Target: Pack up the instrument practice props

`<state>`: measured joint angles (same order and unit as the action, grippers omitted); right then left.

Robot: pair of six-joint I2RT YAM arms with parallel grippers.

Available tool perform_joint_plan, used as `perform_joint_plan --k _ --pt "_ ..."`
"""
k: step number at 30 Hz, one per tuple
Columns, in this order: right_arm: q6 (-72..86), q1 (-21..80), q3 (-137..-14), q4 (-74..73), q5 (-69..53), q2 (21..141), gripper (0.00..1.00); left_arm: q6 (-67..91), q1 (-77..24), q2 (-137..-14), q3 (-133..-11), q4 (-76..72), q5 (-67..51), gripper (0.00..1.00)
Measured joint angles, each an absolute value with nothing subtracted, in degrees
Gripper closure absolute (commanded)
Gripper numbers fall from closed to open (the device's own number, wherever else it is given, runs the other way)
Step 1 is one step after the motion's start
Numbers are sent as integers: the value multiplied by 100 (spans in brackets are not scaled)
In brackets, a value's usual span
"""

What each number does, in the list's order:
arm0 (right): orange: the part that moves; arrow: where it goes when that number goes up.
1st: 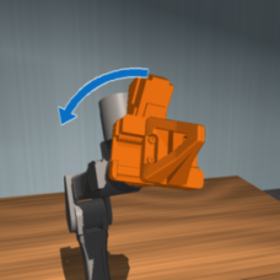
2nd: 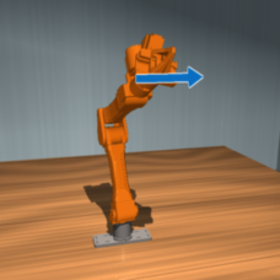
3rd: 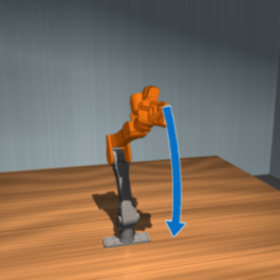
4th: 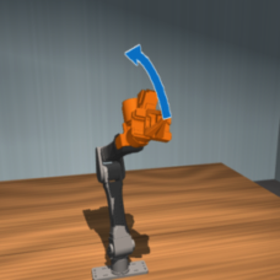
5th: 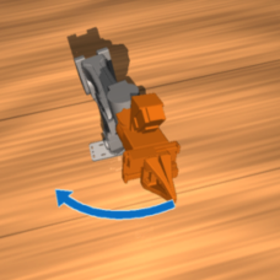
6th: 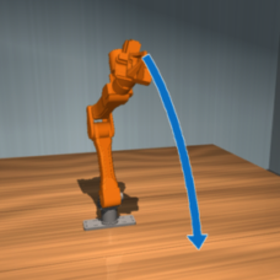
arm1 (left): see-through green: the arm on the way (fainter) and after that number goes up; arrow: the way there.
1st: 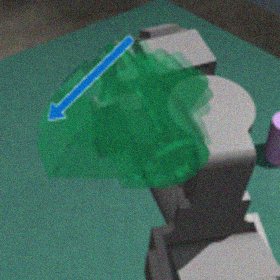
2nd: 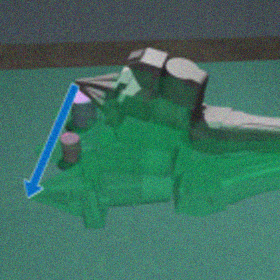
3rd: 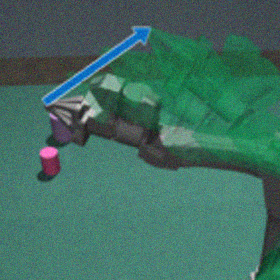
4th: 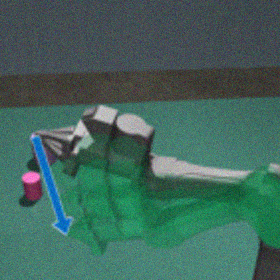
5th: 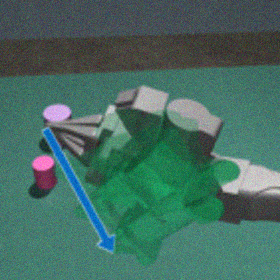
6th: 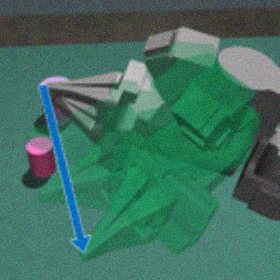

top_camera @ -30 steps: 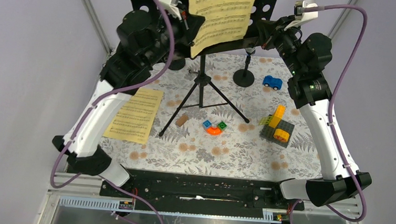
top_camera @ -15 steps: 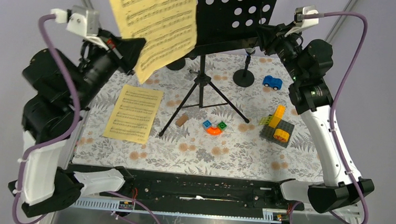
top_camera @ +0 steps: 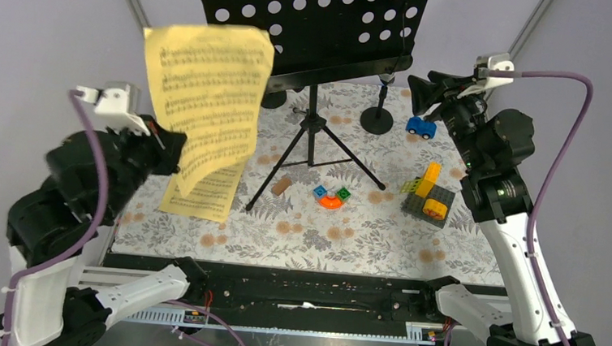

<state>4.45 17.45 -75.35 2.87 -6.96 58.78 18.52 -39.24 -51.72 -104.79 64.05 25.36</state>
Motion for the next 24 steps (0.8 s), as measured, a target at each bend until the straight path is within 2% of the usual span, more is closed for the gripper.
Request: perform_joint_plan --k 9,15,18,24 --pt "438 1745 -7223 -60 -609 5428 45 3238 -3916 -4744 -7535 6945 2825 100" --pt "467 1745 -7063 -316 -609 5253 45 3476 -3752 -4821 -6720 6678 3015 100" --pt "526 1745 -6973 -438 -609 5170 44 3330 -3142 -5140 -6517 6134 2709 100" --pt "631 1745 -6724 -502 -698 4960 41 2788 -1247 -5913 -6128 5131 1286 100"
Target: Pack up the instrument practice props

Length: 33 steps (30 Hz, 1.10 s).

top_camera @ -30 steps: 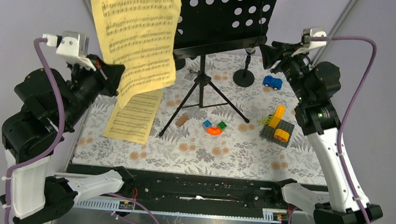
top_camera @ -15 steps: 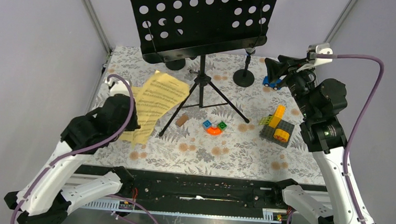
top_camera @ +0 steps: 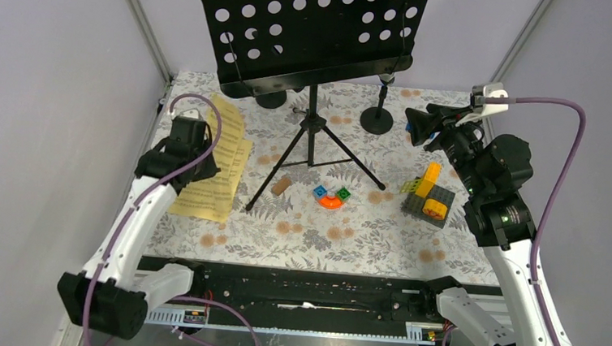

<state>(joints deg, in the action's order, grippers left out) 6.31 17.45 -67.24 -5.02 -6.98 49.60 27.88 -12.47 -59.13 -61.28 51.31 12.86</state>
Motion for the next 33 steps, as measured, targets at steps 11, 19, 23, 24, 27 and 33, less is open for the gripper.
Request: perform_joint_plan --k 11,19,23,24,27,33 --pt "814 1745 -6622 -580 -923 4930 39 1769 -366 -7234 -6335 4742 -268 100" --pt "904 1745 -6624 -709 -1223 5081 36 1389 -368 -8060 -7474 4834 -1107 100" --pt "930 1745 -6624 -749 -1323 5103 36 1317 -366 -8121 -8014 4897 -1135 100" --pt "934 1745 -6624 -746 -1326 5107 36 1282 -355 -8121 -8101 4919 -1109 100" --pt "954 1745 -6635 -751 -1380 5148 36 1142 -316 -8162 -8169 5019 -1002 100" --pt "1022 1745 -6864 -932 -1592 5382 36 814 -163 -8827 -8337 5485 -676 100"
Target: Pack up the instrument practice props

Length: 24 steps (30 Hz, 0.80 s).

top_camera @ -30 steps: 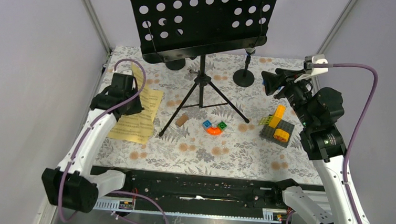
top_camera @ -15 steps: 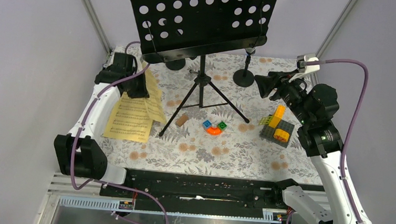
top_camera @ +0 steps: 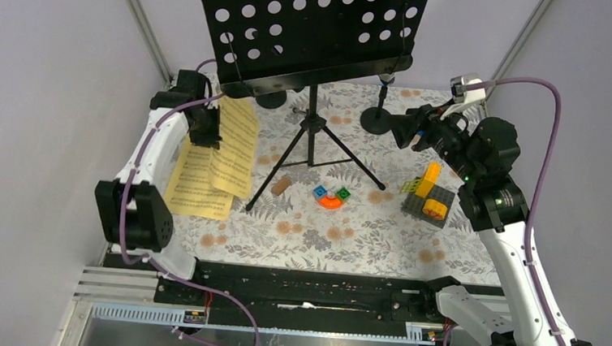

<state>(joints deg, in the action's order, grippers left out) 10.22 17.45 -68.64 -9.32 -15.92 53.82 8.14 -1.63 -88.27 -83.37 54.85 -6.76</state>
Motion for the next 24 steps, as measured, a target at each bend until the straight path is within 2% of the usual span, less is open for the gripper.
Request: perform_joint_plan --k 7,16,17,18,20,21,22,23,24 --pt "1066 1745 -7142 -1092 -1868 5557 36 602 91 -10250 -9198 5992 150 100" --pt "1081 1745 -7142 -1157 -1911 5572 36 539 134 -11137 -9456 6246 1332 100" --pt "1081 1745 -7140 -1157 -1911 5572 36 541 134 -11251 -9496 6259 1428 95" --pt "1081 1745 -7140 -1157 -1911 5572 36 543 134 -11382 -9524 6259 1553 84" --pt "1081 1745 -7137 -1157 -1911 5572 36 550 134 -11528 -9526 6276 1774 53" --pt "1081 1745 -7131 -1157 -1911 5570 35 569 134 -11587 -9531 6302 1918 43" --pt "1083 1745 -7116 -1155 -1911 5568 35 572 134 -11625 -9535 6326 2056 24" --pt "1083 1745 -7091 -1155 -1911 5559 35 639 134 -11644 -9546 6346 2196 11" --pt "1094 1745 -7054 -1157 -1911 5555 35 666 134 -11644 -9564 6361 2311 5"
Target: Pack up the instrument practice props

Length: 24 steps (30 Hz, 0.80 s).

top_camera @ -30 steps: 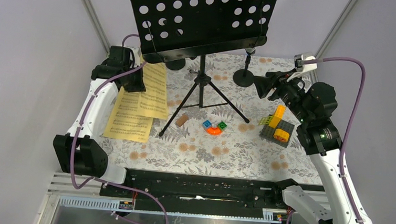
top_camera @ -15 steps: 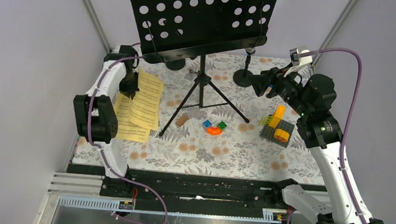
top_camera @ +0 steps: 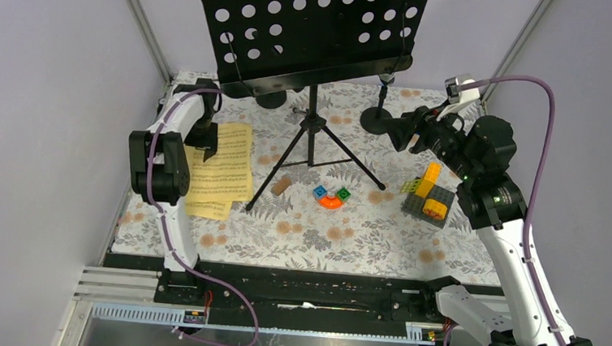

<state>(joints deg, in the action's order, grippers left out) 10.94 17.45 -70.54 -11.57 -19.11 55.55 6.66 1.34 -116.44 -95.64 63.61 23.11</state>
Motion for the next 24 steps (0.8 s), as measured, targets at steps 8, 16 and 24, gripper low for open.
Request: perform_joint_plan --k 8,16,24 --pt "1321 1745 -6560 -1194 -1916 5448 30 764 93 -11002 -9555 6104 2567 1" --pt "1669 1745 -5972 -1214 -1669 5000 26 1190 49 -8361 -8228 4668 1457 1" --pt "1898 1745 -5636 -1214 -1507 4670 24 2093 43 -6571 -6082 1848 -1341 1"
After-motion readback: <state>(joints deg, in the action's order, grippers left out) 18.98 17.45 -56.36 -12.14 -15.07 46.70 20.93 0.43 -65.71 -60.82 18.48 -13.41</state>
